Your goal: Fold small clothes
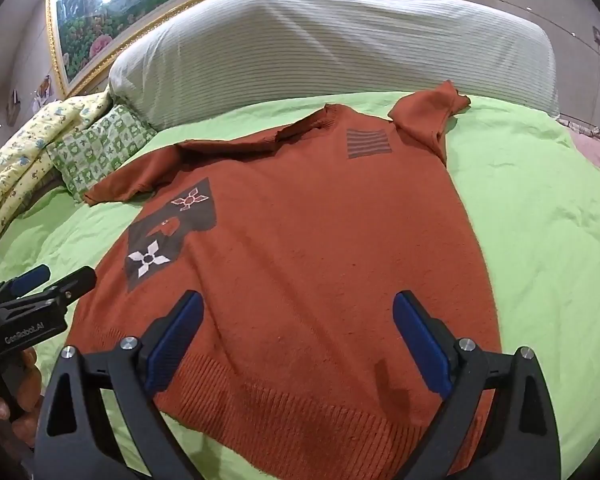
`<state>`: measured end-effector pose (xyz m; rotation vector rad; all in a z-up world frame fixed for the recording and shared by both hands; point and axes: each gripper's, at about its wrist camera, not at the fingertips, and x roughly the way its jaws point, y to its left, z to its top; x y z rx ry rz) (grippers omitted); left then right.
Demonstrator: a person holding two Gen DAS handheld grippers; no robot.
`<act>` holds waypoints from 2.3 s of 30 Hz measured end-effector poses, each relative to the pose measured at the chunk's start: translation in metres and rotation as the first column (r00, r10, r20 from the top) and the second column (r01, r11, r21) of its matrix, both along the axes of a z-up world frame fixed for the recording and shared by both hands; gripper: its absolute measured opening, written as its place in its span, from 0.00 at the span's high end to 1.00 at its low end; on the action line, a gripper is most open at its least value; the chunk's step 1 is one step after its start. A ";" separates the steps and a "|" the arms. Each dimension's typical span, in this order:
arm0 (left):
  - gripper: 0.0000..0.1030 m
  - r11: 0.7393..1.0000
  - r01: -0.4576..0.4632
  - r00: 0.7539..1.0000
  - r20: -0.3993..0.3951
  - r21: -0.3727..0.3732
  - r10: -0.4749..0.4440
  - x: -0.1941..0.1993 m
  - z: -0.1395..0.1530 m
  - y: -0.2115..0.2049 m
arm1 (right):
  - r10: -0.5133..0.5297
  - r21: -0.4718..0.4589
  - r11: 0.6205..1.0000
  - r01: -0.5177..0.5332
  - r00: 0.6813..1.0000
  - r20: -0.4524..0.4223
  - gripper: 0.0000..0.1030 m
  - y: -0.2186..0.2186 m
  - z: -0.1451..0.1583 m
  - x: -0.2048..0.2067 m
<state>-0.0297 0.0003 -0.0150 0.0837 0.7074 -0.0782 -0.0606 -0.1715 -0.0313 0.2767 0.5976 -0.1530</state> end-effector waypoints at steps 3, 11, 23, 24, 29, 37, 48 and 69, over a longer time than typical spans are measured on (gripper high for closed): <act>0.02 1.000 0.016 1.000 -0.005 0.007 -0.016 0.000 -0.001 -0.002 | -0.001 -0.004 1.000 0.001 1.000 0.009 0.07 0.001 0.000 -0.001; 0.02 0.999 0.037 0.999 0.022 0.024 -0.037 -0.005 0.002 -0.005 | 0.003 -0.005 1.000 -0.003 1.000 0.018 0.07 0.002 0.002 -0.002; 0.02 0.999 0.035 0.999 0.027 0.027 -0.036 -0.006 0.002 -0.005 | 0.004 -0.002 1.000 -0.004 1.000 0.026 0.07 0.003 0.003 -0.004; 0.02 0.999 0.034 0.999 0.028 0.028 -0.034 -0.006 0.002 -0.004 | 0.004 -0.004 1.000 -0.004 1.000 0.026 0.07 0.003 0.003 -0.004; 0.02 0.999 0.032 0.999 0.029 0.021 -0.033 -0.007 0.002 -0.003 | 0.007 -0.002 1.000 -0.007 1.000 0.023 0.07 0.005 0.004 -0.004; 0.02 0.999 0.028 1.000 0.011 0.016 -0.028 -0.005 0.001 -0.001 | 0.006 -0.001 1.000 -0.006 1.000 0.019 0.07 0.005 0.003 -0.003; 0.02 1.000 0.029 1.000 0.003 0.010 -0.029 -0.003 0.000 0.001 | 0.007 0.001 1.000 -0.007 1.000 0.016 0.07 0.004 0.001 -0.002; 0.02 1.000 0.030 1.000 -0.009 0.005 -0.030 0.000 -0.003 0.001 | 0.008 0.005 1.000 -0.008 1.000 0.015 0.07 0.005 0.001 -0.001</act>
